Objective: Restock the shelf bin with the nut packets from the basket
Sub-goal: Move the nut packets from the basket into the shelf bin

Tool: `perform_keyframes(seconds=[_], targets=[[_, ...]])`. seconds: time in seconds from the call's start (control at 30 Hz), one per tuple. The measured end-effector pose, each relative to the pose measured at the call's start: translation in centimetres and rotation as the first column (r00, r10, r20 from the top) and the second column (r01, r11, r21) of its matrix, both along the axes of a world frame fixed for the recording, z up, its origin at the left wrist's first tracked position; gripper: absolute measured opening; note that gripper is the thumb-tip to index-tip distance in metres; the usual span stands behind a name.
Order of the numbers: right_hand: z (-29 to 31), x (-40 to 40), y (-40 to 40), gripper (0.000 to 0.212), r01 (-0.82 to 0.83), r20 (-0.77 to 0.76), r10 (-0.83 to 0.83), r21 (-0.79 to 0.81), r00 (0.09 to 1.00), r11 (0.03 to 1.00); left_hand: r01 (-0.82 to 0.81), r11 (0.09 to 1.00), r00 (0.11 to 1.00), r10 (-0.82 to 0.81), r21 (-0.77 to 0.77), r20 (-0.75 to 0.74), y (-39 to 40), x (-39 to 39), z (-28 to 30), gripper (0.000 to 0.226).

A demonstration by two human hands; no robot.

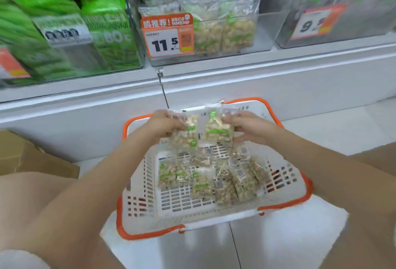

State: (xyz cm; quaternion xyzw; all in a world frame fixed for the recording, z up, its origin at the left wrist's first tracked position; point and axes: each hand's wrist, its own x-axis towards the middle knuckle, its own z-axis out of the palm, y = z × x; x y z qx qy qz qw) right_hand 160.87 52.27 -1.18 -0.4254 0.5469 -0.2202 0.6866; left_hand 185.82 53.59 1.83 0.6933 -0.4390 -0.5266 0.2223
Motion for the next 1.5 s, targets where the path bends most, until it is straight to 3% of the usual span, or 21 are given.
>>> perform_keyframes(seconds=[0.1,0.2,0.27,0.3,0.37,0.4,0.47,0.57,0.63,0.73,0.8,0.9,1.03,1.1,1.2,1.33,1.43,1.5], targets=[[5.3,-0.1,-1.1,0.039,0.056,0.082,-0.051,-0.068,0.995,0.996,-0.066,0.996,0.996,0.062,-0.058,-0.069,-1.3,-0.1,4.5,0.036],[9.9,0.3,-1.4,0.031,0.05,0.082,-0.04,-0.127,0.996,0.991,-0.097,0.988,0.991,0.084,-0.12,-0.105,-1.8,-0.7,8.2,0.031],[11.7,0.5,-1.3,0.026,0.065,0.076,-0.054,-0.145,0.996,0.987,-0.179,0.974,0.962,0.145,-0.135,-0.231,-1.9,-1.1,10.0,0.024],[12.1,0.5,-1.3,0.025,0.076,0.087,-0.064,-0.14,0.994,0.987,-0.236,0.964,0.915,0.177,-0.124,-0.363,-1.9,-1.3,10.6,0.017],[12.5,0.8,-1.3,0.029,0.111,0.18,-0.097,-0.072,0.979,0.991,-0.377,0.925,0.734,0.259,-0.058,-0.628,-1.9,-1.6,11.3,0.008],[12.5,1.1,-1.4,0.038,0.138,0.257,-0.129,-0.015,0.958,0.99,-0.437,0.899,0.653,0.303,-0.019,-0.694,-1.9,-1.9,11.5,0.008],[12.7,2.3,-1.8,0.051,0.19,0.4,-0.212,0.094,0.891,0.977,-0.492,0.87,0.581,0.344,0.019,-0.738,-1.8,-2.9,11.6,0.012],[13.2,4.4,-2.2,0.043,0.209,0.53,-0.251,0.14,0.81,0.968,-0.431,0.902,0.587,0.278,-0.004,-0.761,-1.6,-4.4,11.3,0.016],[13.3,4.9,-2.9,0.04,0.21,0.54,-0.255,0.145,0.802,0.967,-0.396,0.918,0.655,0.268,-0.018,-0.707,-1.7,-4.7,11.1,0.017],[14.1,4.0,-4.2,0.025,0.143,0.439,-0.146,0.042,0.886,0.989,-0.322,0.946,0.742,0.226,-0.039,-0.631,-2.3,-3.8,11.5,0.016],[15.2,2.9,-5.2,0.02,0.045,0.381,-0.01,-0.083,0.924,0.995,-0.237,0.971,0.723,0.179,0.004,-0.667,-2.6,-2.9,12.2,0.015],[16.5,1.6,-5.8,0.019,-0.111,0.299,0.175,-0.22,0.938,0.969,-0.016,0.999,0.762,0.04,0.043,-0.647,-2.8,-1.9,13.0,0.048],[16.1,1.4,-5.2,0.023,-0.19,0.246,0.241,-0.212,0.939,0.959,0.169,0.983,0.827,-0.105,0.066,-0.552,-2.6,-1.5,13.2,0.044],[15.6,1.6,-4.9,0.028,-0.138,0.279,0.182,-0.169,0.943,0.976,0.151,0.987,0.859,-0.103,0.057,-0.501,-2.6,-1.6,12.8,0.037],[15.2,1.9,-4.9,0.037,0.034,0.341,-0.005,-0.078,0.94,0.996,-0.037,0.999,0.887,0.018,-0.033,-0.462,-2.3,-1.7,12.1,0.025],[14.8,2.6,-3.8,0.028,0.118,0.311,-0.069,-0.141,0.948,0.983,-0.16,0.966,0.871,0.043,-0.201,-0.49,-1.7,-2.3,12.1,0.024],[14.8,3.9,-3.0,0.041,0.188,0.381,-0.103,-0.192,0.919,0.963,-0.168,0.961,0.789,-0.001,-0.217,-0.614,-0.5,-3.8,12.5,0.024],[15.0,4.6,-2.6,0.05,0.244,0.426,-0.14,-0.201,0.894,0.949,-0.136,0.971,0.72,-0.037,-0.194,-0.693,0.0,-4.5,12.7,0.039]])
